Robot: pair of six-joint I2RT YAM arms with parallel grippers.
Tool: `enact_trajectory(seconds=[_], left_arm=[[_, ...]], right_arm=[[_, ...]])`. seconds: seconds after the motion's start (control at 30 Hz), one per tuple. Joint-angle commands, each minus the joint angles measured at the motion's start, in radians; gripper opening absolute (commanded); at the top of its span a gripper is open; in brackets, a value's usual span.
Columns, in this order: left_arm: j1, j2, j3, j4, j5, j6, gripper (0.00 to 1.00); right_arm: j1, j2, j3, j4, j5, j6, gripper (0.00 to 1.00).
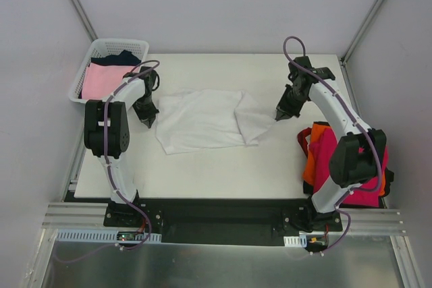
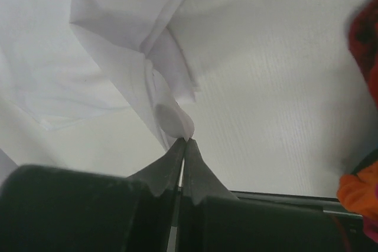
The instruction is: Fold and stack the t-shirts
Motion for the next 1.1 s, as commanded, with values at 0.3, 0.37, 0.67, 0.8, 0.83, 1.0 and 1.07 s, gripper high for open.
enact_trajectory(seconds=[0.3,0.37,0.67,0.8,0.83,1.0,1.07], left_arm=[[-0.037,-0.081,0.013,-0.019,0.121,-0.003,0.14],[-0.084,-0.115,-0.004,-0.021,0.126,0.001,0.35],[-0.182,-0.324,-0.282,0.013,0.169,-0.040,0.60],[-0.184,-0.384,-0.382,0.022,0.143,-0.037,0.55],[-0.184,-0.396,-0.406,0.025,0.138,-0.037,0.54],[-0.182,-0.370,-0.420,0.059,0.117,-0.023,0.54],[-0.184,-0.364,-0.412,0.118,0.150,-0.014,0.55]], right_arm=[[-0.069,-0.159,-0.031,-0.069,0.080,-0.004,0.73],[-0.068,-0.161,-0.037,-0.045,0.046,-0.015,0.83],[-0.049,-0.136,-0.147,0.025,-0.071,-0.047,0.85],[-0.026,-0.124,-0.178,0.044,-0.083,-0.038,0.84],[-0.019,-0.122,-0.178,0.048,-0.087,-0.037,0.84],[-0.008,-0.101,-0.175,0.053,-0.095,-0.041,0.84],[-0.006,-0.098,-0.167,0.053,-0.100,-0.043,0.84]])
